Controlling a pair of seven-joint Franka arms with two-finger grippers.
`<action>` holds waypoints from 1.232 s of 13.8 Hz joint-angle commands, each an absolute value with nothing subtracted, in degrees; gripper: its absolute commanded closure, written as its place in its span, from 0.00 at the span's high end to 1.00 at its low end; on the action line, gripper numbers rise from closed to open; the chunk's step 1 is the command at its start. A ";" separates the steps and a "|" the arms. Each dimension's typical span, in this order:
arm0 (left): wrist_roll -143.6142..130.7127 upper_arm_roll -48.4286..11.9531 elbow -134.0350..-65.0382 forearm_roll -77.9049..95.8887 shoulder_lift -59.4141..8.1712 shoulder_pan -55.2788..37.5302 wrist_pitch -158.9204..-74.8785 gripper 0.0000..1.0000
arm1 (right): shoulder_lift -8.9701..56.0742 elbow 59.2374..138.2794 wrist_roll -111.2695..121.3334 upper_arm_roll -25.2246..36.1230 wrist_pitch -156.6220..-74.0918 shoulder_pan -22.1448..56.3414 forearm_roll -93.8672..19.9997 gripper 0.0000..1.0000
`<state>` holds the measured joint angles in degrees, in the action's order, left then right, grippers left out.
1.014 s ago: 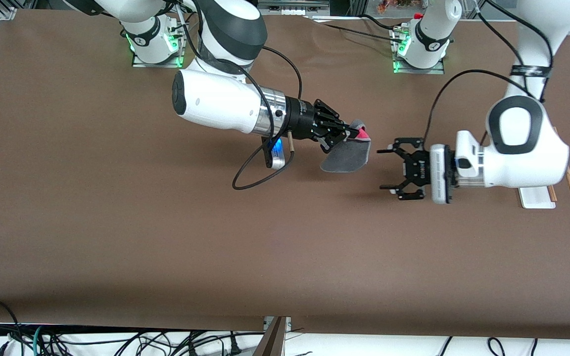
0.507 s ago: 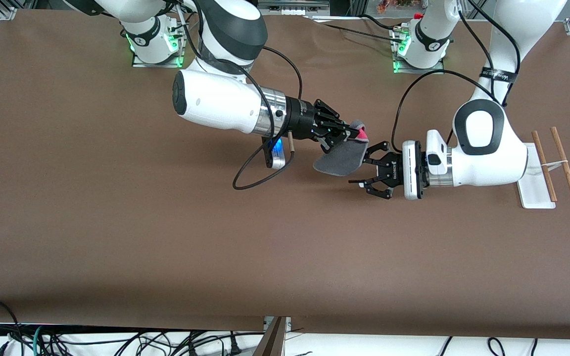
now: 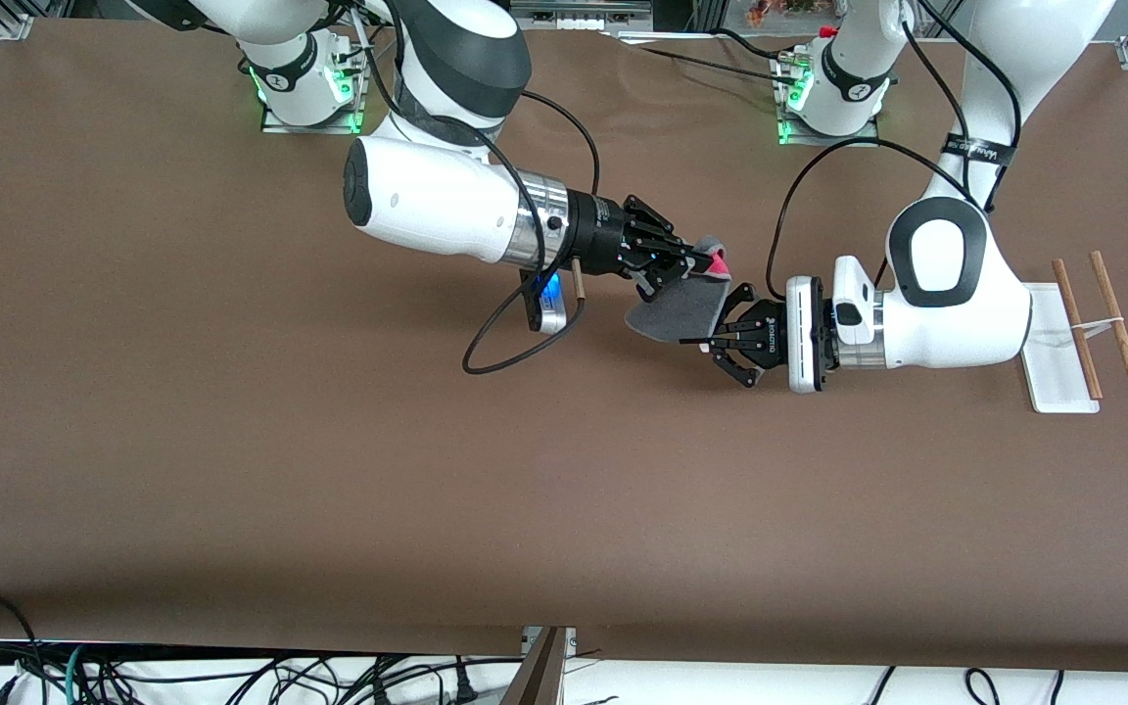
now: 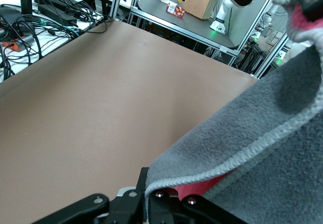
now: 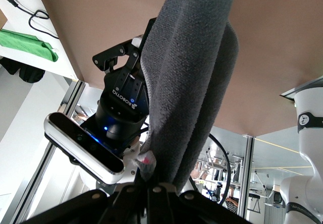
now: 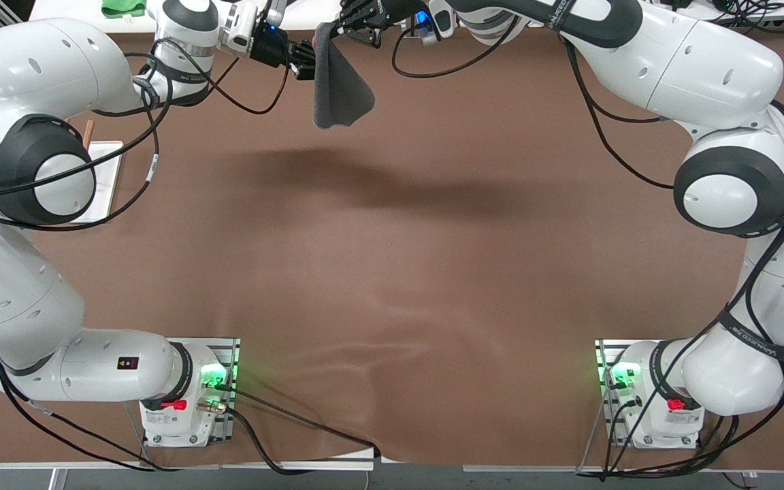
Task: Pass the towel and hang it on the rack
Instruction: 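Open the right gripper and pull the towel away with the left gripper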
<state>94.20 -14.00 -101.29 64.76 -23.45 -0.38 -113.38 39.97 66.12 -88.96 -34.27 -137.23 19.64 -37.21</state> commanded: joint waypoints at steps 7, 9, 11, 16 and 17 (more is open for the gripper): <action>96.59 -13.80 -101.34 65.83 -22.32 0.96 -113.82 0.00 | 40.43 64.43 -90.70 -34.63 -137.91 16.72 -38.14 0.99; 96.50 -13.19 -100.55 62.86 -22.24 1.40 -113.12 0.00 | 40.26 63.11 -90.44 -34.63 -133.18 13.55 -37.97 0.99; 96.50 -13.18 -99.50 58.38 -22.24 3.51 -111.28 0.00 | 39.90 62.58 -89.04 -34.19 -127.74 9.69 -37.18 0.99; 96.24 -13.18 -94.15 40.82 -22.41 11.50 -104.25 0.00 | 37.89 62.93 -71.67 -34.01 -108.68 -1.04 -31.23 0.99; 96.24 -13.18 -92.83 36.26 -22.67 13.69 -102.24 0.00 | 36.49 63.45 -68.85 -33.75 -104.72 -2.45 -29.20 0.99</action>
